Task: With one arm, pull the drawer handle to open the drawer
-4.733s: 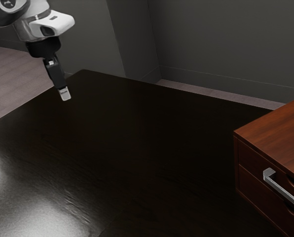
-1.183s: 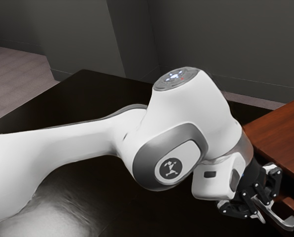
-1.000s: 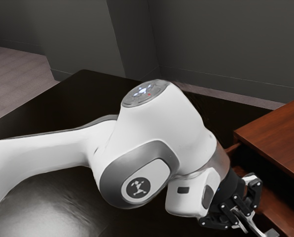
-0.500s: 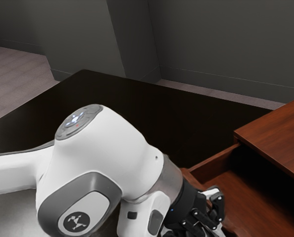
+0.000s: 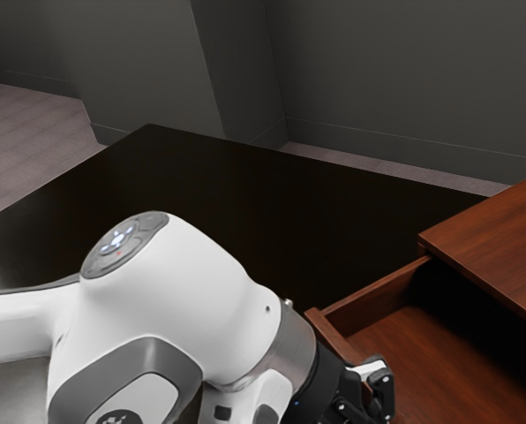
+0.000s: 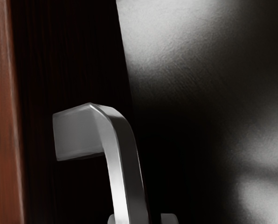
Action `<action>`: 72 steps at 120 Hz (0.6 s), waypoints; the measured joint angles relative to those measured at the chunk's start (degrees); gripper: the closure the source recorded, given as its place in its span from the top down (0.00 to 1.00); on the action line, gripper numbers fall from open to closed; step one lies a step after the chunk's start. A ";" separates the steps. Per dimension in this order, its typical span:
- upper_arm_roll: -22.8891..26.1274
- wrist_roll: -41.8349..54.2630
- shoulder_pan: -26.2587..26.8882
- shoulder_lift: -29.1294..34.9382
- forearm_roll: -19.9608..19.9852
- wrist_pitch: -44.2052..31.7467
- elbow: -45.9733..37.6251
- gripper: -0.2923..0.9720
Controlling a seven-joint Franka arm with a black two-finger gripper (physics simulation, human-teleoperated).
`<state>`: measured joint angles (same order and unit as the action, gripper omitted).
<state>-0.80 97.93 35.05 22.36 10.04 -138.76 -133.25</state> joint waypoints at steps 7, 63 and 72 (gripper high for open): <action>0.00 -0.05 -0.01 -0.14 -0.01 0.01 0.10 0.23; 0.36 -0.56 0.01 1.58 0.17 1.82 1.61 0.38; 0.96 -0.63 -0.01 2.43 0.28 3.17 2.87 0.38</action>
<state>0.16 97.29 35.04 24.80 10.32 -135.59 -130.39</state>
